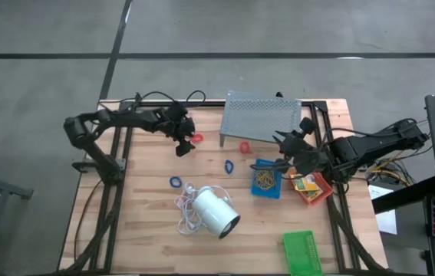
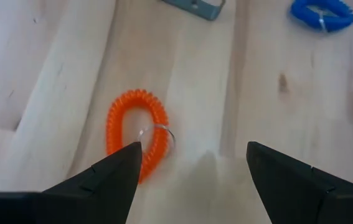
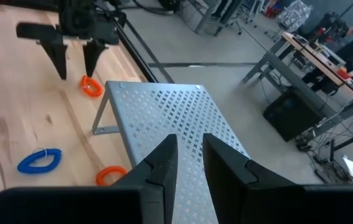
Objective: Pick & Place Office Desk Supplies
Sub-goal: Put the orange spring keychain into the green bin
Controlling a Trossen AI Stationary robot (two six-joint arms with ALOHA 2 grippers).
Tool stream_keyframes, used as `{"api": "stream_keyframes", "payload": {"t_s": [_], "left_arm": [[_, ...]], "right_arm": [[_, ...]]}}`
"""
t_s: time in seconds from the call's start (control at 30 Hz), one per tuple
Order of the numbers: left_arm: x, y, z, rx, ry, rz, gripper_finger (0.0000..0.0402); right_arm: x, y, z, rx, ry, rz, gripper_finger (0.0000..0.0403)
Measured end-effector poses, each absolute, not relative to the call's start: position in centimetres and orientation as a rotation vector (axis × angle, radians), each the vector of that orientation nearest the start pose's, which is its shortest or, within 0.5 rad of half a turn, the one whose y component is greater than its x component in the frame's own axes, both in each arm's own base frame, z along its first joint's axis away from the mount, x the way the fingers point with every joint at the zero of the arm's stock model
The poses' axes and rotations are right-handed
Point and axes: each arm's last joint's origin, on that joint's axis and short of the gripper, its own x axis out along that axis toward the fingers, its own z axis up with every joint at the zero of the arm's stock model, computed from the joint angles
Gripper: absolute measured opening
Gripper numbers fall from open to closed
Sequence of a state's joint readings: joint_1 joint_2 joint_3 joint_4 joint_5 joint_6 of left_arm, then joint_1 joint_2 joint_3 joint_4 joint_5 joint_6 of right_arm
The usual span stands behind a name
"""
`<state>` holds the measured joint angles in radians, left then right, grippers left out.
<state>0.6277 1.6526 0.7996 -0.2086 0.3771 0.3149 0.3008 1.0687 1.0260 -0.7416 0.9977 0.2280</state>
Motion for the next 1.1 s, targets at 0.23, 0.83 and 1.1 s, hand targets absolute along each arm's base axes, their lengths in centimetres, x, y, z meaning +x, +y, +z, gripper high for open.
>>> {"api": "stream_keyframes", "payload": {"t_s": [0.23,0.83,1.1], "left_arm": [[25.2,17.0,12.2,-0.237,0.988,0.062,0.0294],[25.5,17.2,11.7,-0.222,0.998,0.056,0.0294],[25.6,17.3,11.7,-0.203,1.002,0.088,0.0292]], "right_arm": [[19.9,3.6,32.7,-0.264,0.541,-0.723,0.0075],[19.9,3.6,32.7,-0.263,0.541,-0.721,0.0073],[19.9,3.6,32.7,-0.264,0.542,-0.721,0.0070]]}}
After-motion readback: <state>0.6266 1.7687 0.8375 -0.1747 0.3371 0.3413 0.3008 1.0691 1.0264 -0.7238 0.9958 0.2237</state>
